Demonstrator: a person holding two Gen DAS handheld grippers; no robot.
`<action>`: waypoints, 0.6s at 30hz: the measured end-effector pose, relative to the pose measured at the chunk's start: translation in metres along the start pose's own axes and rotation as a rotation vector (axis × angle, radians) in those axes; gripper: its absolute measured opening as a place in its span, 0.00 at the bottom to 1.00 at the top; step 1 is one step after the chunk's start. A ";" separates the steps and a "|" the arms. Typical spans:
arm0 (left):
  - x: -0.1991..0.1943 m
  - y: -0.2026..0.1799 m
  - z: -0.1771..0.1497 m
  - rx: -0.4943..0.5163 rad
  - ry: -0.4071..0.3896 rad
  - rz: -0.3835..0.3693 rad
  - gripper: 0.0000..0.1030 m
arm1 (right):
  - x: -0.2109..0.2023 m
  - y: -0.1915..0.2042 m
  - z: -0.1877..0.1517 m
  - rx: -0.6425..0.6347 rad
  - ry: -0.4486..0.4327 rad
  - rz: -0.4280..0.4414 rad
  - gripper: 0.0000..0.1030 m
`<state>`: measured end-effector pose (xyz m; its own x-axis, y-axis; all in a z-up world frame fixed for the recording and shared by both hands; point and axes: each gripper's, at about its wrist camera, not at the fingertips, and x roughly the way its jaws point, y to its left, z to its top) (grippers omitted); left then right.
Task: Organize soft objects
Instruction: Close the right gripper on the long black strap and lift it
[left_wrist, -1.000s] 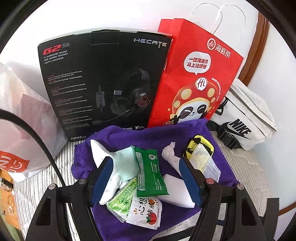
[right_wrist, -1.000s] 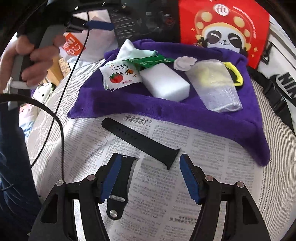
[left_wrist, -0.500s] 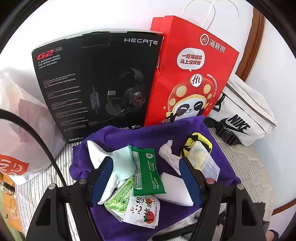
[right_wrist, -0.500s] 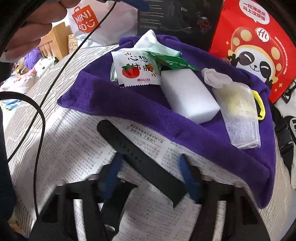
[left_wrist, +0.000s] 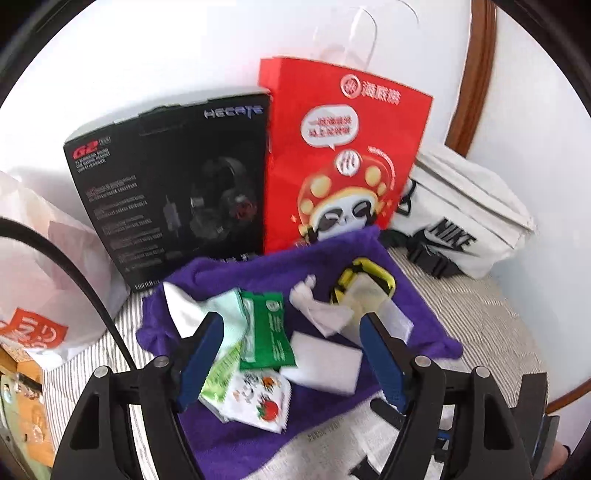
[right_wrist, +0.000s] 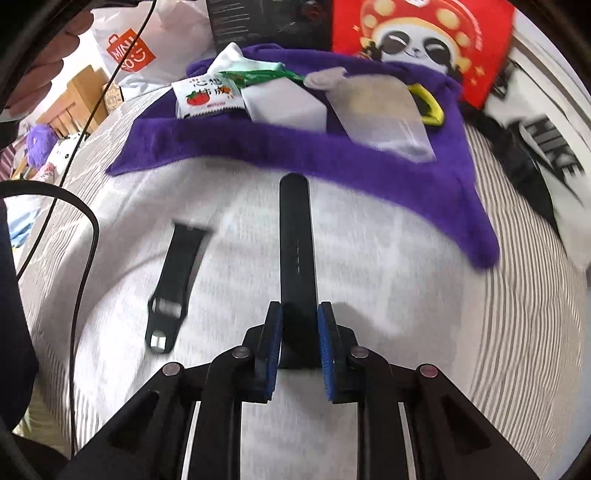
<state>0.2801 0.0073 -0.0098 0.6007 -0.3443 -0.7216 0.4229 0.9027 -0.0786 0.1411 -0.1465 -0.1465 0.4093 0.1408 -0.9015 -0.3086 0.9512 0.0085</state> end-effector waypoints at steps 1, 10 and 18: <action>-0.001 -0.003 -0.004 0.003 0.010 0.006 0.72 | -0.002 0.000 -0.004 0.004 -0.004 0.002 0.19; -0.031 -0.012 -0.052 0.021 0.068 0.073 0.72 | 0.012 0.014 0.017 -0.002 -0.068 -0.049 0.40; -0.056 -0.016 -0.099 0.024 0.087 0.109 0.73 | 0.015 0.015 0.019 -0.011 -0.112 -0.043 0.45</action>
<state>0.1724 0.0375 -0.0364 0.5835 -0.2195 -0.7819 0.3749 0.9269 0.0196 0.1592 -0.1244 -0.1518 0.5155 0.1301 -0.8469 -0.2974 0.9541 -0.0344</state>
